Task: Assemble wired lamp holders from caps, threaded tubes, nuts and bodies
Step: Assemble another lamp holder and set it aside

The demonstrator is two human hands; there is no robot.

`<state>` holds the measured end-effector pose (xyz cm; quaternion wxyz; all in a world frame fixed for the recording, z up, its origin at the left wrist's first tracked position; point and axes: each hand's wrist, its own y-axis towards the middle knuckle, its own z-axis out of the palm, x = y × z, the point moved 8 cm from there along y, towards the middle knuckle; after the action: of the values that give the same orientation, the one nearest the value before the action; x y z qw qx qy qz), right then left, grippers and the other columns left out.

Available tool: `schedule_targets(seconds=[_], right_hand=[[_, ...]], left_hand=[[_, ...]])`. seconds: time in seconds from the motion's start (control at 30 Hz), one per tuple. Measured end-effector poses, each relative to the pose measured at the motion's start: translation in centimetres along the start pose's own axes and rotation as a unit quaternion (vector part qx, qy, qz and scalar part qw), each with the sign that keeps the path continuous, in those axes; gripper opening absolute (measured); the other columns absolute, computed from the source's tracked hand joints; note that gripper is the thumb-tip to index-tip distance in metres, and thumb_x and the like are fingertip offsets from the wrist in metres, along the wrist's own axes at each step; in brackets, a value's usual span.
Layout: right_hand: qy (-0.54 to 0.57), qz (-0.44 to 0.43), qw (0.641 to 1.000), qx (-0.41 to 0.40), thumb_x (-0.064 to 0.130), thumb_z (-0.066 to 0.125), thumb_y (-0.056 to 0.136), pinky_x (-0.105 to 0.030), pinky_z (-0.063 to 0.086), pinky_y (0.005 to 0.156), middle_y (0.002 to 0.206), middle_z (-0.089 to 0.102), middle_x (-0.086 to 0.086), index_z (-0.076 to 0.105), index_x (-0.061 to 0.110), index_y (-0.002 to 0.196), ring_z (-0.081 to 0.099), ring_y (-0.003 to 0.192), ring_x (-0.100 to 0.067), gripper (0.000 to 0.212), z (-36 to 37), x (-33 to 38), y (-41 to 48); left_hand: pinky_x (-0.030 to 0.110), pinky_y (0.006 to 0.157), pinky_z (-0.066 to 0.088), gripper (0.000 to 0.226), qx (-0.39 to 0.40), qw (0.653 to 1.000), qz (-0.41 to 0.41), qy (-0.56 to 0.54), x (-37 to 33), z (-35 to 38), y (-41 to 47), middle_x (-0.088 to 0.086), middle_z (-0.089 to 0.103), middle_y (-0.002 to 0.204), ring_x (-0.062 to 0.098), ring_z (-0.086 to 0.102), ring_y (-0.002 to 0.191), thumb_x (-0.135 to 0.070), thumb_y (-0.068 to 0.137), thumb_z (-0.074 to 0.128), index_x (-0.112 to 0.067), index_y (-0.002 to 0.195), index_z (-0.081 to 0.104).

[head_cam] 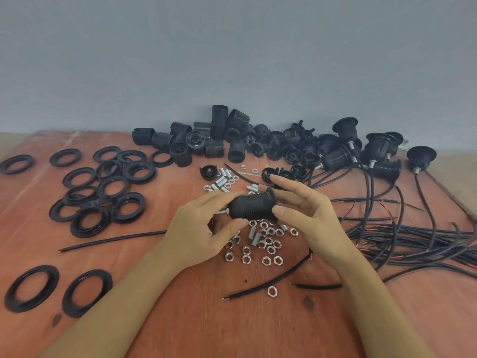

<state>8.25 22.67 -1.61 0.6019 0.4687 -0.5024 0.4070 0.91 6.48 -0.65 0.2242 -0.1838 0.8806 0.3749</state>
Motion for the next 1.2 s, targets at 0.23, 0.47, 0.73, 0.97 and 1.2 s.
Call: schedule_targets(seconds=[0.23, 0.47, 0.73, 0.97, 1.2], right_hand=[[-0.021, 0.024, 1.000, 0.003, 0.014, 0.072, 0.075, -0.032, 0.058, 0.082, 0.111, 0.073, -0.010, 0.064, 0.012, 0.124, 0.070, 0.102, -0.026, 0.049, -0.3, -0.1, -0.2], [-0.083, 0.041, 0.991, -0.094, 0.060, 0.055, 0.077, -0.032, 0.055, 0.041, 0.074, 0.071, -0.018, 0.071, 0.015, 0.100, 0.069, 0.055, -0.033, 0.054, 0.1, -0.7, 0.0], [-0.058, 0.005, 0.993, -0.105, 0.058, 0.039, 0.091, -0.024, 0.049, 0.040, 0.059, 0.069, -0.014, 0.072, 0.019, 0.096, 0.068, 0.049, -0.028, 0.051, 1.1, -0.3, -0.1], [-0.114, -0.009, 0.978, -0.174, 0.057, 0.042, 0.096, -0.018, 0.041, 0.041, 0.041, 0.055, -0.009, 0.061, 0.006, 0.056, 0.051, 0.034, -0.016, 0.067, -0.4, -0.2, -0.5], [-0.076, 0.031, 0.982, -0.169, 0.066, 0.041, 0.091, -0.020, 0.049, 0.051, 0.040, 0.053, -0.004, 0.062, 0.015, 0.048, 0.047, 0.038, -0.013, 0.070, -0.2, -0.9, -0.1]], left_hand=[[0.028, 0.064, 0.051, 0.045, 0.003, 0.997, 0.059, 0.052, -0.4, -0.2, 0.0, -0.009, 0.062, 0.105, 0.014, 0.061, 0.069, -0.043, 0.087, 0.066, -0.018, 0.125, 0.063], [0.030, 0.060, 0.055, 0.042, -0.025, 0.990, 0.124, 0.067, -1.3, -0.5, -0.1, -0.002, 0.063, 0.114, 0.018, 0.065, 0.069, -0.036, 0.089, 0.068, -0.021, 0.127, 0.058], [0.031, 0.059, 0.055, 0.042, -0.084, 0.990, 0.101, 0.047, -1.1, -1.6, 0.1, -0.002, 0.062, 0.116, 0.012, 0.060, 0.063, -0.030, 0.086, 0.072, -0.022, 0.125, 0.057], [0.039, 0.065, 0.057, 0.041, -0.109, 0.988, 0.083, 0.067, -1.0, -2.2, 0.2, 0.004, 0.064, 0.114, 0.026, 0.067, 0.069, -0.029, 0.085, 0.073, -0.011, 0.121, 0.066], [0.035, 0.066, 0.056, 0.040, -0.114, 0.988, 0.076, 0.071, -0.9, -2.3, 0.3, 0.004, 0.064, 0.114, 0.024, 0.065, 0.066, -0.028, 0.086, 0.072, -0.010, 0.121, 0.065]])
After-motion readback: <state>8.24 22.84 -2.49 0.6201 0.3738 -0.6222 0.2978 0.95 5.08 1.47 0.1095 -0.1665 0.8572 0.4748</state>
